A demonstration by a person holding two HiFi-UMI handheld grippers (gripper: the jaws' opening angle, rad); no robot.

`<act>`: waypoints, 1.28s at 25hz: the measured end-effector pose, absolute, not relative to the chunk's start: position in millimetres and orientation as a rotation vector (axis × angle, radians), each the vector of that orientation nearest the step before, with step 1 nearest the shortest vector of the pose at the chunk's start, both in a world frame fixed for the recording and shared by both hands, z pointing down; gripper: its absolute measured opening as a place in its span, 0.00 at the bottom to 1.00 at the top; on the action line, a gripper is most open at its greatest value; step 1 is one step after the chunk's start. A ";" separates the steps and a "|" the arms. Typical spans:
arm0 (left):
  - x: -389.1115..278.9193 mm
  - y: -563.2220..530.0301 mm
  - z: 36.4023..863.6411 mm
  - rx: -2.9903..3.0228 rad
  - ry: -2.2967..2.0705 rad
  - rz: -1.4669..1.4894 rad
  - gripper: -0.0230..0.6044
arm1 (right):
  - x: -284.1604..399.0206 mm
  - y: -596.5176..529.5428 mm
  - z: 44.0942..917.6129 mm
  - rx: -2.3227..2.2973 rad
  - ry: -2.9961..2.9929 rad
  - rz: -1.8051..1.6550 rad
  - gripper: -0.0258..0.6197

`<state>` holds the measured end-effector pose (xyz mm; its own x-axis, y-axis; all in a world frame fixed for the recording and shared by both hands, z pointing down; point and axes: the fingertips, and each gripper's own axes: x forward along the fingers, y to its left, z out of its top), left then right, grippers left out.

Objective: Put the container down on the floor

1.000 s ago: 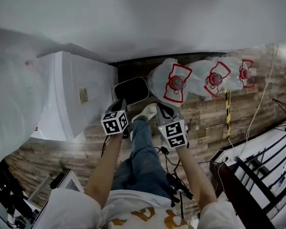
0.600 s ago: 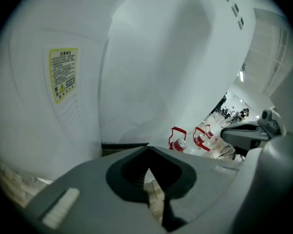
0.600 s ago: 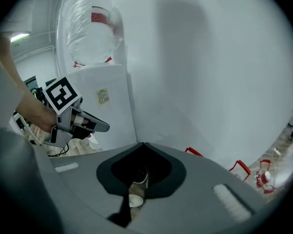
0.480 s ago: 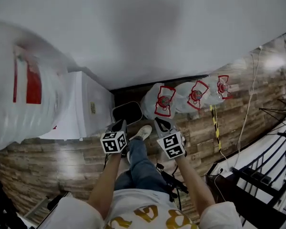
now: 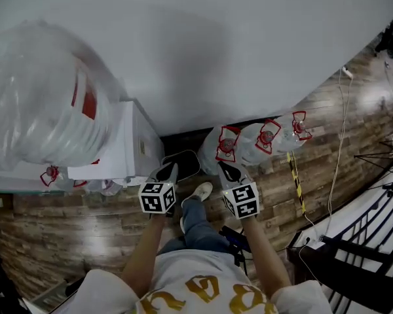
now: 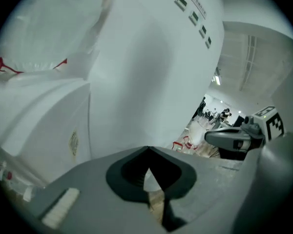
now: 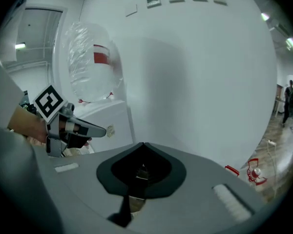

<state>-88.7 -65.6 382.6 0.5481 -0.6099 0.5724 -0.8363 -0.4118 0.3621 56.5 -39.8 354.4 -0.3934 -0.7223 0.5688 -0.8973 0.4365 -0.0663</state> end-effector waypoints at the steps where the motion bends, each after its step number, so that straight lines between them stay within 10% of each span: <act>1: -90.2 -64.7 370.1 2.172 -1.153 0.433 0.04 | 50.8 -37.7 346.5 1.359 -2.242 0.484 0.08; 32: -136.0 -24.0 257.3 2.256 -1.300 0.158 0.04 | 46.0 3.1 260.0 1.581 -2.290 0.351 0.08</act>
<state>-136.0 -24.0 257.3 0.5307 -0.7716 0.3507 -0.8331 -0.3987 0.3834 46.0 3.1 260.0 -0.3263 -0.8534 0.4064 -0.9359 0.3520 -0.0123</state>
